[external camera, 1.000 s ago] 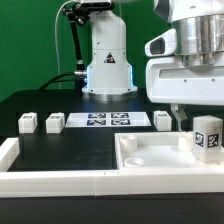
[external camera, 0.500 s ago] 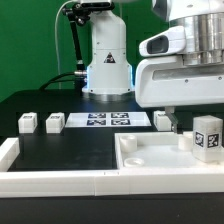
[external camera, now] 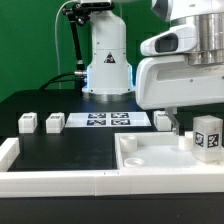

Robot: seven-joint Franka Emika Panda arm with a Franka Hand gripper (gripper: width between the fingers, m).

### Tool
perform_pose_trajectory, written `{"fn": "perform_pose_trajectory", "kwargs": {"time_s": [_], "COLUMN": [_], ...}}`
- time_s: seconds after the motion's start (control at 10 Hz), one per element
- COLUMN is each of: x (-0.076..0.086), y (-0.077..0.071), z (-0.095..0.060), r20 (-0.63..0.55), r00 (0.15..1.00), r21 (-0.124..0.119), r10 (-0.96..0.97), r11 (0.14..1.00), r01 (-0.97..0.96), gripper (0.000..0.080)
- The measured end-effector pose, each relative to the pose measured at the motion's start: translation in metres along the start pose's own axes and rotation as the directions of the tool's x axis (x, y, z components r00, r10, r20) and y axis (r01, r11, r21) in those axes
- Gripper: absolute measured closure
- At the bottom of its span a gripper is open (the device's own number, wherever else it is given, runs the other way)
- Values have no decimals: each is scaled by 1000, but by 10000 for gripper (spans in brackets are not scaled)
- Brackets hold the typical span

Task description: Assemble square table

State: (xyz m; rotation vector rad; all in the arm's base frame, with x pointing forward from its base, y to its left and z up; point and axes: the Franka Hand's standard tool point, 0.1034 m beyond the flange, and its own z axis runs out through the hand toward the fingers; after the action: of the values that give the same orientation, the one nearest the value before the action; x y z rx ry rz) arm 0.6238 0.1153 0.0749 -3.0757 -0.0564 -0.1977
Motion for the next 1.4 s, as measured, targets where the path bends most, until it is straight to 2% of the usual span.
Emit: {"fn": "perform_pose_trajectory", "kwargs": {"time_s": [0.2,0.3,0.4,0.5,0.6,0.9,1.2,1.4], "x": [0,0,0,0,0,0,-1,-2], "y": [-2,-1,0,0,0,0,-1,-1], "z": [0,0,0,0,1,1,2,2], "r20": [0,1,1,1,1,1,0,-1], "r00": [996,995,996,996,996,998,989,946], "r21": [-13,-14,-14,-14,-14,-13,-11,-12], "r10": [-94,-95,-93,-92,-92,-60,148,324], "r11": [995,995,996,996,996,998,989,946], "r01": [94,95,93,92,92,60,-148,-324], "gripper": [151,287,287,427,510,510,509,509]}}
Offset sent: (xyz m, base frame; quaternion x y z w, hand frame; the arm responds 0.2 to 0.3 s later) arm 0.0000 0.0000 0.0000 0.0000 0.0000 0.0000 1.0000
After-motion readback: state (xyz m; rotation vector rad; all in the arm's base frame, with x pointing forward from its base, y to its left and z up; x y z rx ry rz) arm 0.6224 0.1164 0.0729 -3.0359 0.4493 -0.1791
